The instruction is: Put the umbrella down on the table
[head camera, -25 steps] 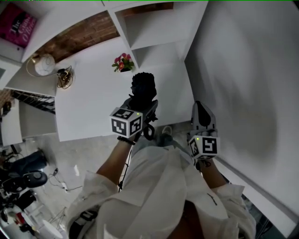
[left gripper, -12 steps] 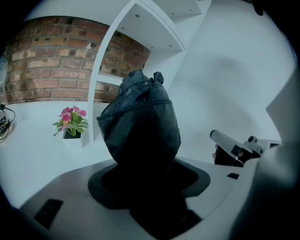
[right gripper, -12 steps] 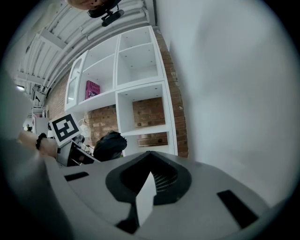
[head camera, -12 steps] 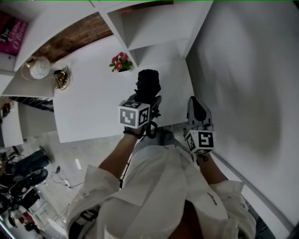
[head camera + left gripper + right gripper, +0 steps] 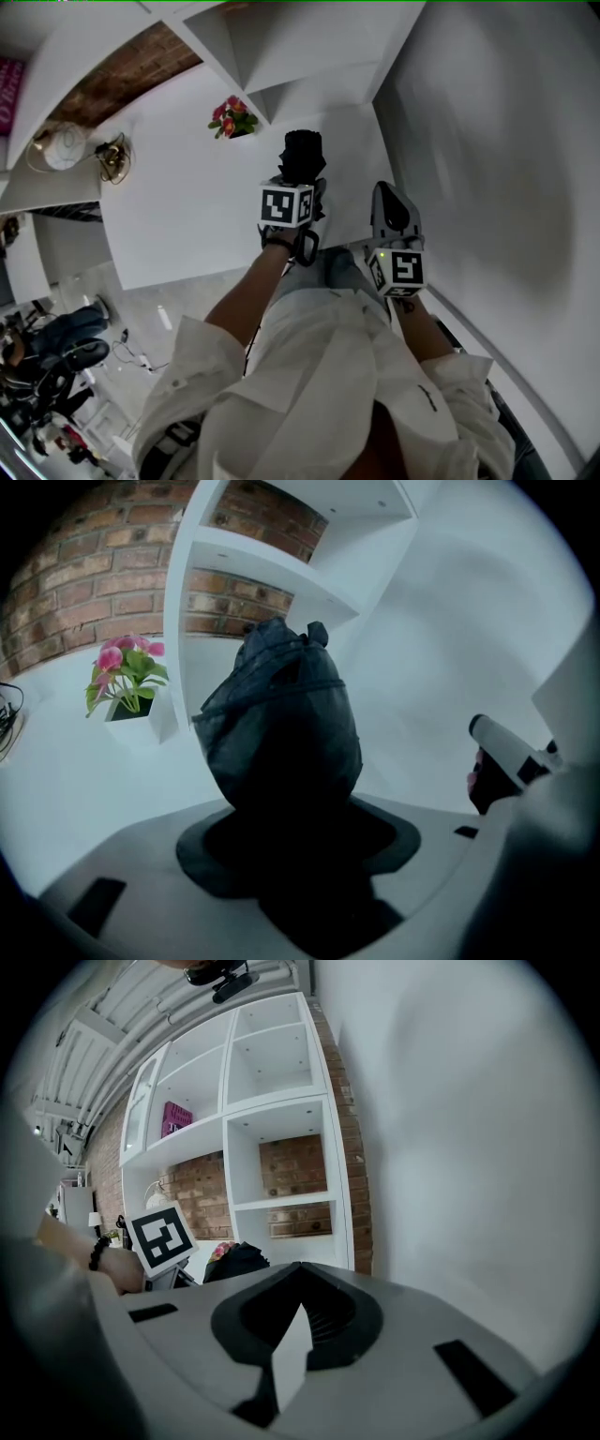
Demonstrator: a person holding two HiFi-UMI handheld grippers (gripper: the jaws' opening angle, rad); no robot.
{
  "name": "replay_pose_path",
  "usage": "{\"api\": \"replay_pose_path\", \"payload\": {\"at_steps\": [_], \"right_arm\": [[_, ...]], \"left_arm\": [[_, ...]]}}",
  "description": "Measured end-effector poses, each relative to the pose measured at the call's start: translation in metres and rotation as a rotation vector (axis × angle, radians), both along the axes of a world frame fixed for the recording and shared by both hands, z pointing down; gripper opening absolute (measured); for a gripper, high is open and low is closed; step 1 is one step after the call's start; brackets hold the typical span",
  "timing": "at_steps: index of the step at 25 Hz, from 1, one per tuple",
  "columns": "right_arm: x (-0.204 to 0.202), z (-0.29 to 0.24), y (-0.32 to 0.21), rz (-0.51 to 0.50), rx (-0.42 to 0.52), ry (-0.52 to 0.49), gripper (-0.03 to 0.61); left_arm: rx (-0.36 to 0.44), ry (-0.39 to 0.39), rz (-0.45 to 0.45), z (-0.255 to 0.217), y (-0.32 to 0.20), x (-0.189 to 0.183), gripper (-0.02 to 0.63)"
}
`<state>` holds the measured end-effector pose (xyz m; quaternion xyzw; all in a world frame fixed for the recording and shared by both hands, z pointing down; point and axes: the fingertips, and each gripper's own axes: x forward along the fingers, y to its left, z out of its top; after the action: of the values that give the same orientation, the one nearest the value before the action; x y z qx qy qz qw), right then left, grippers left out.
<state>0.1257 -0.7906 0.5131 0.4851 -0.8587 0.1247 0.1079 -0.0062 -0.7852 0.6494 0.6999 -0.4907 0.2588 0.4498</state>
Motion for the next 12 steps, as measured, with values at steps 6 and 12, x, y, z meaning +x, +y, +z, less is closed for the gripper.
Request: {"api": "replay_pose_path", "payload": {"at_steps": [6, 12], "right_arm": [[-0.007, 0.017, -0.005, -0.001, -0.033, -0.001, 0.018], [-0.008, 0.023, -0.007, 0.006, -0.050, -0.003, 0.018]], "left_arm": [[-0.079, -0.066, 0.037, 0.034, -0.009, -0.007, 0.278], [-0.170, -0.115, 0.086, 0.061, -0.015, -0.008, 0.284]]}}
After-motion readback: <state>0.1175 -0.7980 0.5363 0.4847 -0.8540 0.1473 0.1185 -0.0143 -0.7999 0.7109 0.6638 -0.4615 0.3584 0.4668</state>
